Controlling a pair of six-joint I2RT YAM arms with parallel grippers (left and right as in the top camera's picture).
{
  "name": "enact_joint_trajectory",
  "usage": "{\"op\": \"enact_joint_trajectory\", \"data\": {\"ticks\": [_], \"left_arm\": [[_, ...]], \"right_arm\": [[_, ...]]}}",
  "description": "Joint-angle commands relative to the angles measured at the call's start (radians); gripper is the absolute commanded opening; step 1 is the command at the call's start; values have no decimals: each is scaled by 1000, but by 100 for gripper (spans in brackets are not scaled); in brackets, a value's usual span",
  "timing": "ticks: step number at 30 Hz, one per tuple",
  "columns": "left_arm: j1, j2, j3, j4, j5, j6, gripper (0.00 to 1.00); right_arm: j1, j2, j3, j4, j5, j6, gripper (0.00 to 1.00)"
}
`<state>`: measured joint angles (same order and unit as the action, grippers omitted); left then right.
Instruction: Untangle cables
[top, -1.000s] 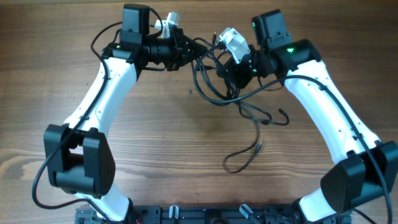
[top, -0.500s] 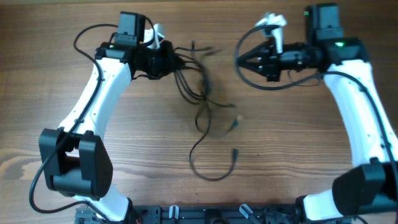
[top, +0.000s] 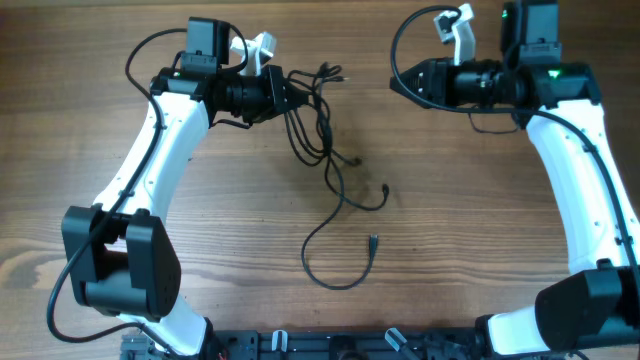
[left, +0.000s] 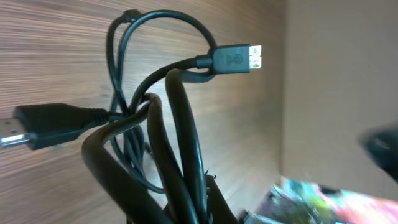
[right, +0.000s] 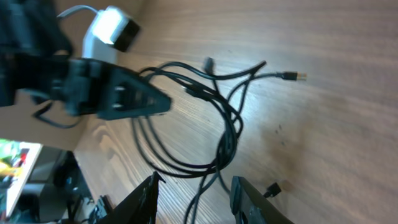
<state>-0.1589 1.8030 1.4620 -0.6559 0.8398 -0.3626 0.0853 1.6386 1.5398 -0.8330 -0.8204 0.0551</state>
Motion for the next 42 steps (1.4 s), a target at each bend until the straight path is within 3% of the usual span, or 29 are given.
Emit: {"op": "enact_joint_trajectory", "data": {"ticks": [1,6,10,14,22,42], "left_arm": [[-2,2,2,62,285,-26,4],[-3,2,2,157,317,-390,4],[-2,2,2,177,337,-504,4],[-3,2,2,231,428,-510,4],[-3,2,2,231,428,-510,4],[-2,2,2,231,428,-510,4]], "right_arm": [[57,-8,5,-9,107,87,40],[159,-8,5,23,217,82,36],[210,-5,5,63,318,73,27],[219,56,5,92,322,18,25],[228,152,5,107,267,-30,22],[233,224,5,99,94,-116,27]]}}
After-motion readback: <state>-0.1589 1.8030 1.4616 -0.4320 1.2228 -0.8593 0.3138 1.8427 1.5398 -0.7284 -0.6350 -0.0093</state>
